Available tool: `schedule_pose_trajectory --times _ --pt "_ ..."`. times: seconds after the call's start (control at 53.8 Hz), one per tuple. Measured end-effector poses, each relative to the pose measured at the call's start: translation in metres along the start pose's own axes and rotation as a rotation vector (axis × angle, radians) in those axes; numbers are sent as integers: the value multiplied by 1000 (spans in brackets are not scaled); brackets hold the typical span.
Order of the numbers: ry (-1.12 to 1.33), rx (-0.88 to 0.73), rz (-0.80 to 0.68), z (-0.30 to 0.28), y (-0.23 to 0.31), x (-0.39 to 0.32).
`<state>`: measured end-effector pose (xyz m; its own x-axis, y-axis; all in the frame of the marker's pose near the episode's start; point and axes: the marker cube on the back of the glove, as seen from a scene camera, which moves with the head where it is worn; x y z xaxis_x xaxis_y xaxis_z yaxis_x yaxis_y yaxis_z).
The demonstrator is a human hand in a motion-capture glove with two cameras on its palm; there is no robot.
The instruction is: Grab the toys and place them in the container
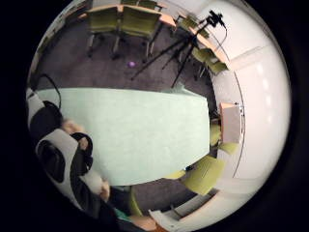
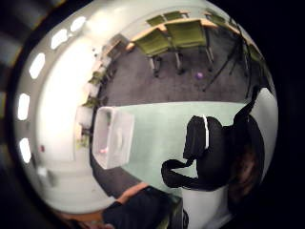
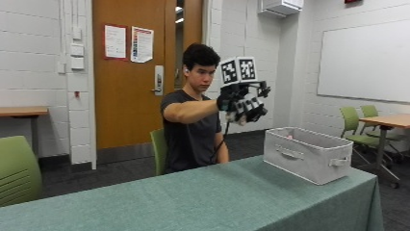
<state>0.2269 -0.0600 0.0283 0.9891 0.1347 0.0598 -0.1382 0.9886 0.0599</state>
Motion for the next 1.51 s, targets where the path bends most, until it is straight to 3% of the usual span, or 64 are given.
schedule_pose_trajectory --times 0.242,0.465,0.595,0.688,0.836,1.041,1.19,1.506 --pt "-49 63 -281 -59 -1 -197" --pt "-107 44 -513 -51 13 -361" --pt "-88 25 -580 -27 26 -430" --pt "-126 -22 -485 -9 36 -479" --pt "-22 -109 -660 16 44 -485" --pt "-122 -382 -516 28 49 -472" --pt "46 -347 -509 25 44 -418" --pt "146 -226 -421 13 74 -265"
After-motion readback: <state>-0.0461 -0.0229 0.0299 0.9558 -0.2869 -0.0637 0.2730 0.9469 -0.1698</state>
